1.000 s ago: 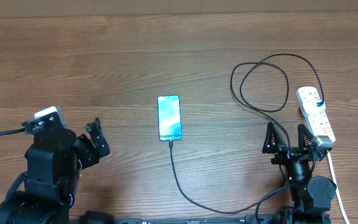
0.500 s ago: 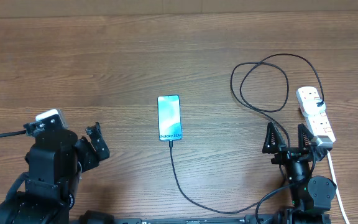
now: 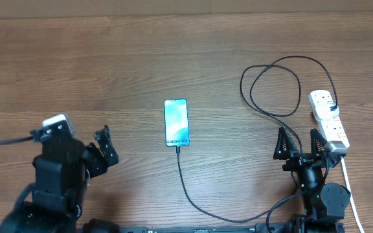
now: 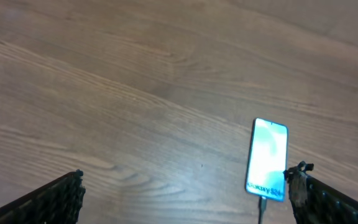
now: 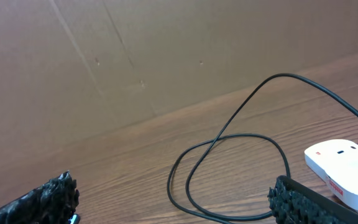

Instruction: Plug charger to phone and switch on socket

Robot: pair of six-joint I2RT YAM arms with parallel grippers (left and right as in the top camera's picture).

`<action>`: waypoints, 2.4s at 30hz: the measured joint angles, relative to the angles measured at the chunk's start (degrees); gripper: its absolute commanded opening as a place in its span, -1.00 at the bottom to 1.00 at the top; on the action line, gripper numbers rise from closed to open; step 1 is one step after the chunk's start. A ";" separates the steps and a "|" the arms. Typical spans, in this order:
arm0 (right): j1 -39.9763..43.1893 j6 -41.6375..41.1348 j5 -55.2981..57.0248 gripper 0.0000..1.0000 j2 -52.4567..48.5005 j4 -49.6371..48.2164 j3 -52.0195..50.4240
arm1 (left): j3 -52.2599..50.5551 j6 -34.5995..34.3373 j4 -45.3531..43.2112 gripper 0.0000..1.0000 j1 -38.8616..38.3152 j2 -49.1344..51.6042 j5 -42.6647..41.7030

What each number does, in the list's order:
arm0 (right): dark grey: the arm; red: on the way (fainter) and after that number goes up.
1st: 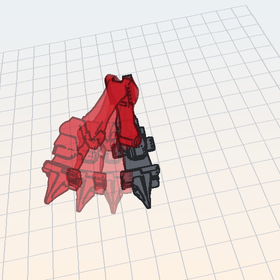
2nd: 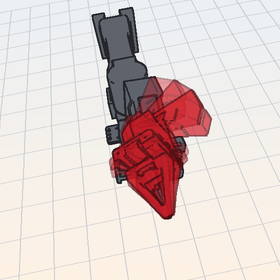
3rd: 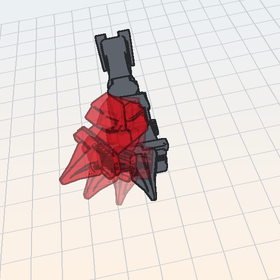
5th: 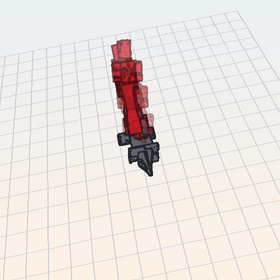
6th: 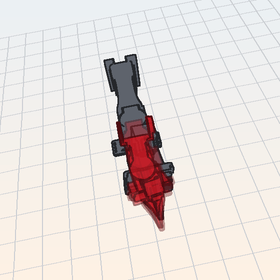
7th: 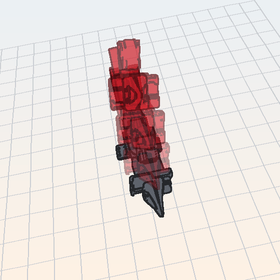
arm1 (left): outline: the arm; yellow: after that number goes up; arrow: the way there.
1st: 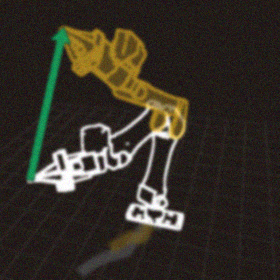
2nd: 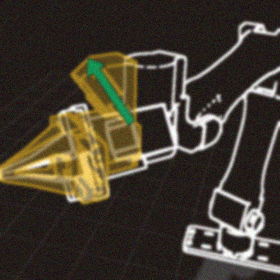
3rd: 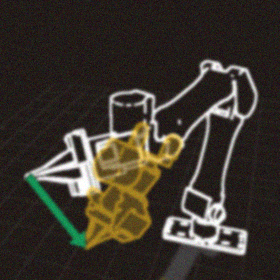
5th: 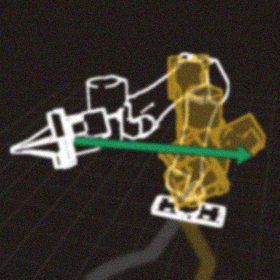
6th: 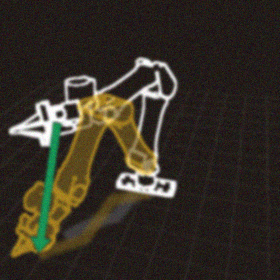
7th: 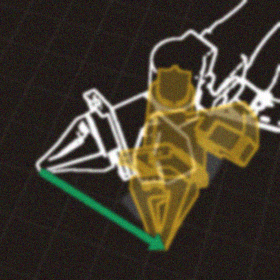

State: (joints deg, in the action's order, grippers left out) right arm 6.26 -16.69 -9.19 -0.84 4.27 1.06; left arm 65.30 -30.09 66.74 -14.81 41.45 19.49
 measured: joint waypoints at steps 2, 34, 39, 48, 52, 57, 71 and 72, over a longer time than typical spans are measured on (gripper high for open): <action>0.00 0.04 -0.02 1.00 0.00 -0.02 0.02 | -5.25 -0.02 -3.37 0.99 0.55 -3.69 -0.04; 0.02 0.02 -0.02 1.00 0.07 -0.15 0.00 | -60.85 5.38 -65.13 0.99 9.62 -40.54 -9.35; 0.02 0.02 -0.02 1.00 0.07 -0.15 0.00 | -60.89 11.04 -68.04 0.99 10.78 -40.57 -9.22; 0.00 0.02 0.02 1.00 0.04 -0.13 0.00 | -64.22 15.91 -63.52 0.99 13.29 -40.59 -14.47; 0.02 0.02 -0.02 1.00 0.07 -0.15 0.00 | -64.78 18.38 -62.29 0.99 14.01 -40.61 -17.03; 0.02 0.02 -0.02 1.00 0.04 -0.15 0.00 | -64.78 20.63 -62.23 0.99 14.21 -40.61 -18.23; 0.00 0.04 -0.02 1.00 0.07 -0.13 0.00 | -64.78 23.69 -62.23 0.99 15.26 -40.61 -19.34; 0.02 0.02 0.00 1.00 0.04 -0.15 0.00 | -64.78 23.93 -62.25 0.99 15.26 -40.61 -19.34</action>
State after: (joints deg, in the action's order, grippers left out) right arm 6.28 -16.67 -9.19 -0.80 4.12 1.06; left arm 0.51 -6.15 4.49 0.45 0.84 0.14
